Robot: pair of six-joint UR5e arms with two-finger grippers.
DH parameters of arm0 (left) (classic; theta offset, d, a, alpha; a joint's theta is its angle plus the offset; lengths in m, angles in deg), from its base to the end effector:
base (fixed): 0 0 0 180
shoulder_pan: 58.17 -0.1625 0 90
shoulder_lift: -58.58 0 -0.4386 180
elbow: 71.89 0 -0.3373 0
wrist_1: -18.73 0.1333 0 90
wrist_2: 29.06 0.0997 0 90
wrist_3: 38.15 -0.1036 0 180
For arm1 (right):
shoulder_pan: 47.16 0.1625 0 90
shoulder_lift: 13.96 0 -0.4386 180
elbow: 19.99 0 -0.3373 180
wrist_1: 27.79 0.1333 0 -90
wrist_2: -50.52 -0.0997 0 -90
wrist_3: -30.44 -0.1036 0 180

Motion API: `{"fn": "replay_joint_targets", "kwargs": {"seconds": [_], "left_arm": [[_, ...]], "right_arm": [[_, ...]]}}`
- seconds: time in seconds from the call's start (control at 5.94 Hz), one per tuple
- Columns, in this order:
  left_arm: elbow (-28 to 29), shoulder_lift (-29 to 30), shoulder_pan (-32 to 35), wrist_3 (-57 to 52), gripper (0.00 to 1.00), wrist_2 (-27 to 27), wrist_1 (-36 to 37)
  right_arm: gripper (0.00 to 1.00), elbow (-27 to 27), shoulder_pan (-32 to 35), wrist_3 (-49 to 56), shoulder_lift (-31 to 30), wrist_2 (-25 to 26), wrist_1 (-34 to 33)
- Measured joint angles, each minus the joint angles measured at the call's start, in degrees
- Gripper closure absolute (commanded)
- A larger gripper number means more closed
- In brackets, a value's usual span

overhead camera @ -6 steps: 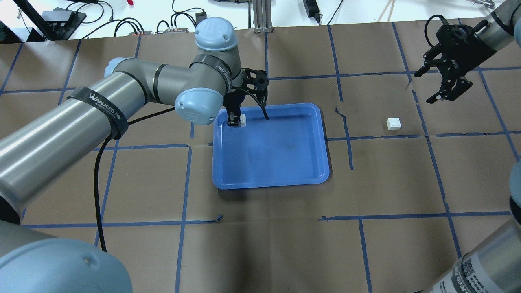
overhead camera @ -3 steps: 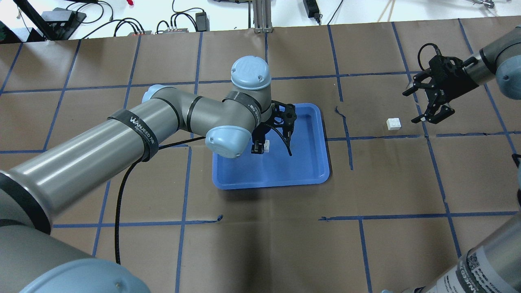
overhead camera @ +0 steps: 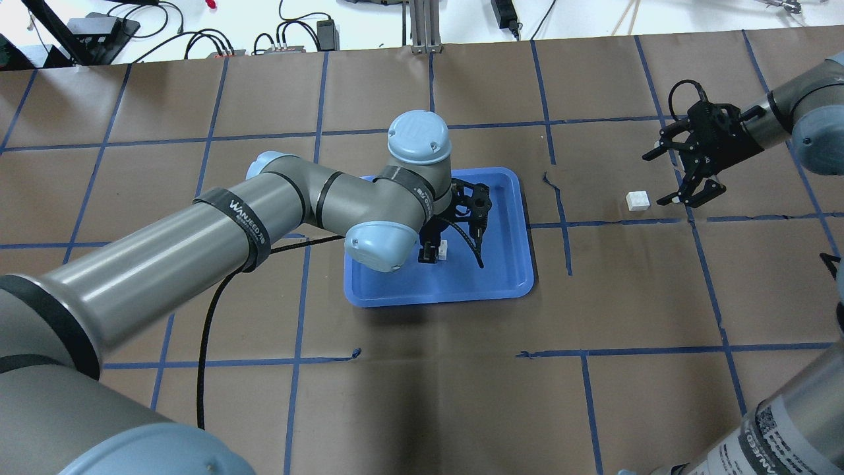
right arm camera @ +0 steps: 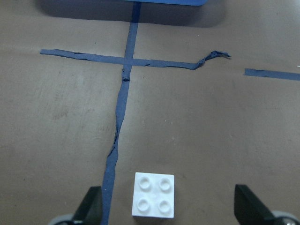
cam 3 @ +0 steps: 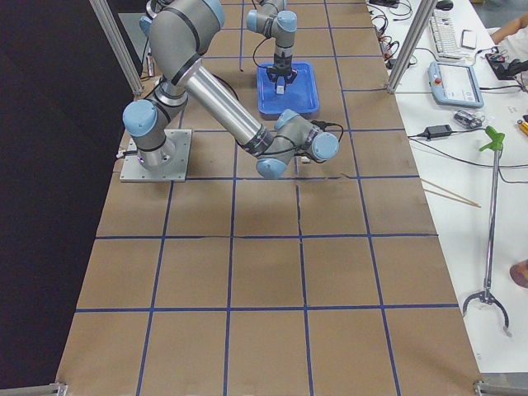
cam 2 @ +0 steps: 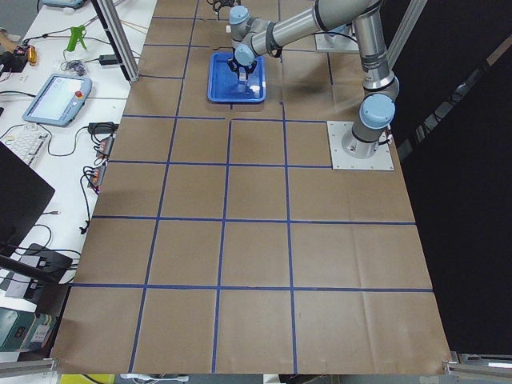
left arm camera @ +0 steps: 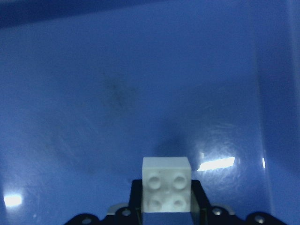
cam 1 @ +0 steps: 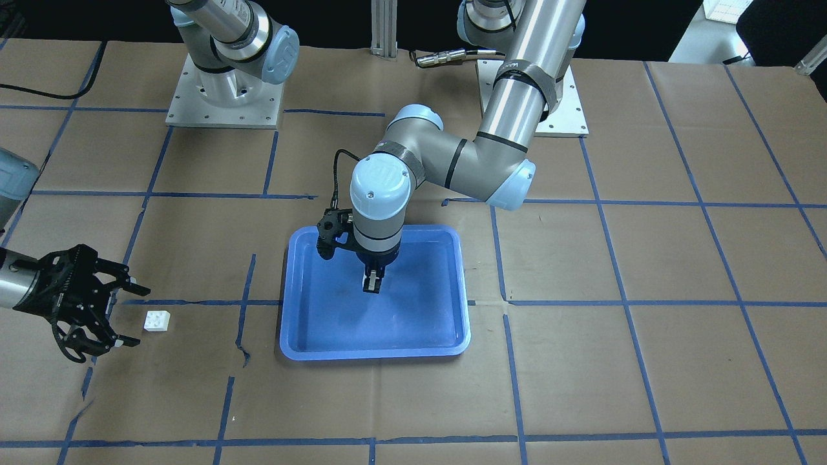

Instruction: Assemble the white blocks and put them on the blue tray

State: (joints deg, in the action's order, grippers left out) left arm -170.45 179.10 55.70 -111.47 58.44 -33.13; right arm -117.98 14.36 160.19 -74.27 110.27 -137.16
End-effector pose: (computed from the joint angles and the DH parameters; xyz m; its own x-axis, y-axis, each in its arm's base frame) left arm -0.3618 -0.4770 0.2226 0.1253 0.9917 0.0282 0.9916 -0.1242 -0.0371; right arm -0.0996 -0.5725 0.2211 0.0892 -0.9939 0.0643 -0.8152 -0.1099 -0.5686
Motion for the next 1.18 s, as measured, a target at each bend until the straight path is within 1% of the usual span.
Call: {"fn": "replay_joint_targets", "kwargs": {"seconds": [0.34,0.5,0.67,0.84,1.01,1.18], "left_arm": [[0.6,-1.5,0.0,1.6,0.04,0.2,-0.3],[1.3,-4.4,-0.5,4.0,0.02,0.5,-2.8],[2.5,-8.9,-2.3,6.2,0.02,0.3,-8.0],[4.8,-14.3,-5.1,7.1,0.02,-0.7,-16.7],[7.8,-20.1,-7.8,7.9,0.02,-1.8,-27.5],[9.5,-25.1,-10.4,10.9,0.02,-2.2,-35.3]], "right_arm": [[0.0,-0.4,0.0,0.1,1.8,0.4,-2.3],[0.06,-0.4,0.0,-0.1,2.2,0.8,-2.6],[0.25,-0.4,0.0,-0.3,2.3,0.9,-2.4],[0.43,-0.4,0.0,-0.3,2.3,1.0,-2.1],[0.54,-0.3,0.0,-0.3,2.2,1.1,-2.0],[0.63,-0.3,0.0,-0.2,2.2,1.2,-1.9]]}}
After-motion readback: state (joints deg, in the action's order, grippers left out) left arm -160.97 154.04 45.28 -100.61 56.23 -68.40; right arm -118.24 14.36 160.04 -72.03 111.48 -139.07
